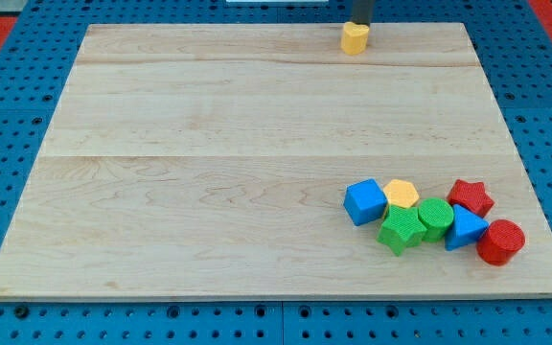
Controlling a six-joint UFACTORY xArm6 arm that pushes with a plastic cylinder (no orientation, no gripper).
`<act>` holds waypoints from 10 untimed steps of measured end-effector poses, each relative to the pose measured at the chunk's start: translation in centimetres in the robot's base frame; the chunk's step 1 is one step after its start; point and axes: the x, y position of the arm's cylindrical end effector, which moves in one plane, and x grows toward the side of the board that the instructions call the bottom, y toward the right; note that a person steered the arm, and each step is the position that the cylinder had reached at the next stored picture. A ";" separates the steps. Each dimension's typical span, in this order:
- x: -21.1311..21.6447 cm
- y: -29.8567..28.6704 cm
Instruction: Move the yellow heart towards down
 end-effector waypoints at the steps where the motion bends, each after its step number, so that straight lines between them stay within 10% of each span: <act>1: 1.8 -0.7; 7: 11.2 0.1; 10: 9.3 3.9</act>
